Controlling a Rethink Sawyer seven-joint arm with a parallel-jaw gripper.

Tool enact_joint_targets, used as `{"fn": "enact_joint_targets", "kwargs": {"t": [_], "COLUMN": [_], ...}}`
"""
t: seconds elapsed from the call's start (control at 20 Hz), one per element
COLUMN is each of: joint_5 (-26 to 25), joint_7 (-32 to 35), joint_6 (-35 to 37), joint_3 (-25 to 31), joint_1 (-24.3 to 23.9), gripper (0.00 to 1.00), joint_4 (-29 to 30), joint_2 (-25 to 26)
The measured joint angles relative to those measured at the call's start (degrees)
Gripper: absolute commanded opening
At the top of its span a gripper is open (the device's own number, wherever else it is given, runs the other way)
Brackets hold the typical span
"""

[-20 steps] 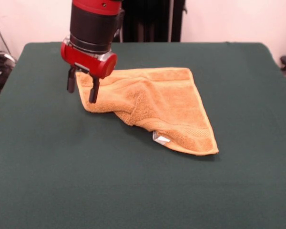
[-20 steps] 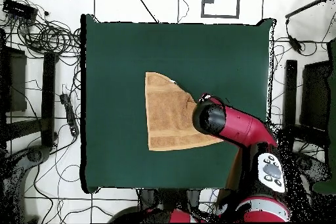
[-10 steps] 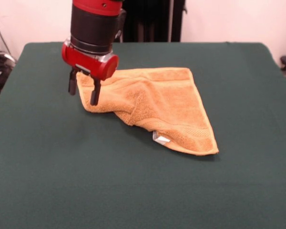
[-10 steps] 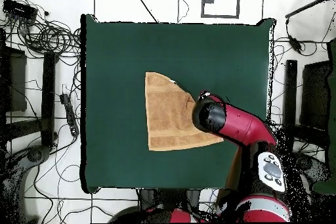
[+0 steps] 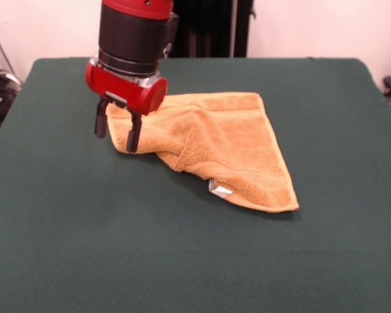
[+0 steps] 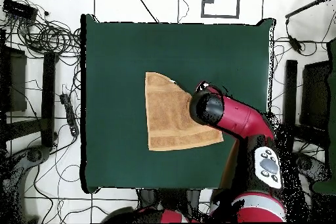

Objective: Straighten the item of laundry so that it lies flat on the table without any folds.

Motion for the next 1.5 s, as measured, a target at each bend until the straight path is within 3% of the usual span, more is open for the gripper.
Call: {"fn": "enact_joint_targets", "kwargs": {"t": [1.5], "joint_5": [1.18], "joint_7": [0.00], "joint_6": [4.26], "joint_3": [-0.53], "joint_1": [2.25], "gripper": [1.00], "joint_4": [-4.17], "joint_2": [0.13]}}
